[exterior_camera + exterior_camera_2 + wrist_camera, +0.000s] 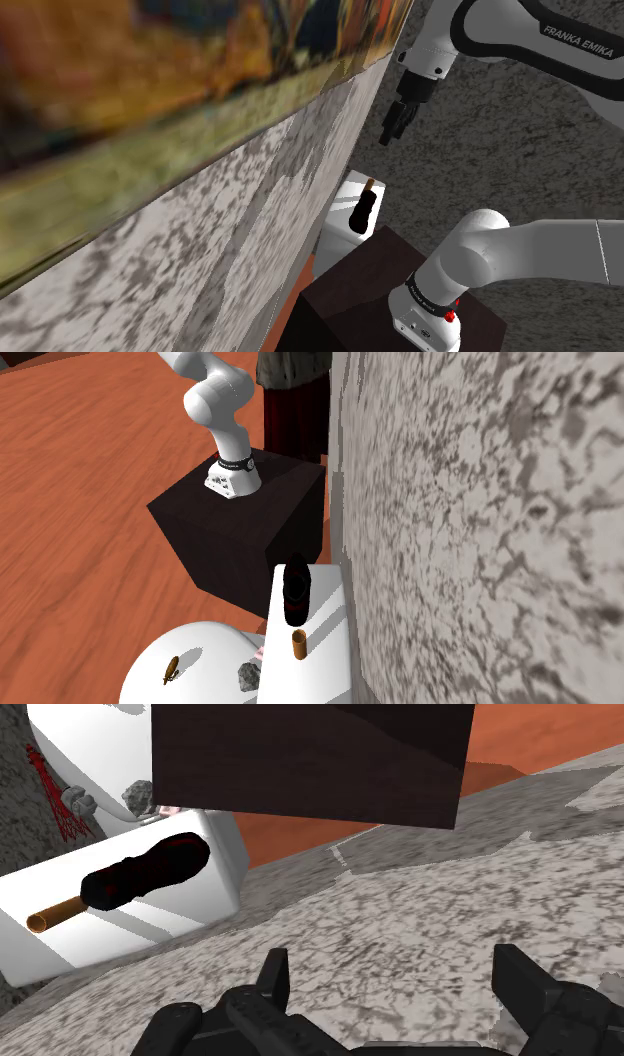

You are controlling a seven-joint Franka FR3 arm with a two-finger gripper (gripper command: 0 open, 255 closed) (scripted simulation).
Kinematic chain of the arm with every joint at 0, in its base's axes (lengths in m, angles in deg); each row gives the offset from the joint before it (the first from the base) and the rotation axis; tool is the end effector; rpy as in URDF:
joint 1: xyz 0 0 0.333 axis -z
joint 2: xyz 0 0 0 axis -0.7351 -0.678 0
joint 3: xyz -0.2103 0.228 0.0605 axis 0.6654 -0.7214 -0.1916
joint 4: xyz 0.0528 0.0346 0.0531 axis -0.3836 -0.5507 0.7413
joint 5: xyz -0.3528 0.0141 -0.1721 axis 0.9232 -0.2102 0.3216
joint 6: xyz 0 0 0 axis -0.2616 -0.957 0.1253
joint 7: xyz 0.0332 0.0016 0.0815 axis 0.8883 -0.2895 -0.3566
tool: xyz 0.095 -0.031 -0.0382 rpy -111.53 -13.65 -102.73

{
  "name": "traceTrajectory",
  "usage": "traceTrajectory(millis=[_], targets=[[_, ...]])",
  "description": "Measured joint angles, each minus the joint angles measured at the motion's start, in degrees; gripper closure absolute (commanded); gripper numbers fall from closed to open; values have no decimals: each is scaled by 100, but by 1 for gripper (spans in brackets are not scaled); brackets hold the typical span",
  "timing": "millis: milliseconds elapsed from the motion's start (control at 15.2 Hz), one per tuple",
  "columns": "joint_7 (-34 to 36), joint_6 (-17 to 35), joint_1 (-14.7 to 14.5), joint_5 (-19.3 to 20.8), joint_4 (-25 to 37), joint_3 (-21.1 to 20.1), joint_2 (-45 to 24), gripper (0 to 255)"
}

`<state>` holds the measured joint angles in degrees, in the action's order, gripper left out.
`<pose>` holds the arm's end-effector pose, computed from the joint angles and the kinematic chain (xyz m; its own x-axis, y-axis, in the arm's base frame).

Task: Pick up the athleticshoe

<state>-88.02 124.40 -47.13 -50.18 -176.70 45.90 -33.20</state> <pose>0.2927 0.0339 0.6142 0.9913 0.1307 -0.0174 0.1292 -0.9891 -0.0712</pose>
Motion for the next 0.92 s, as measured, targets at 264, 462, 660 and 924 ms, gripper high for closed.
traceTrajectory(millis=[264,462,660,924], targets=[[127,412,141,37,-363,30,-4,0],[297,984,345,93,-799,86,-68,0],[474,1599,560,150,-1206,144,-196,0],[699,2468,864,230,-1707,243,-459,0]])
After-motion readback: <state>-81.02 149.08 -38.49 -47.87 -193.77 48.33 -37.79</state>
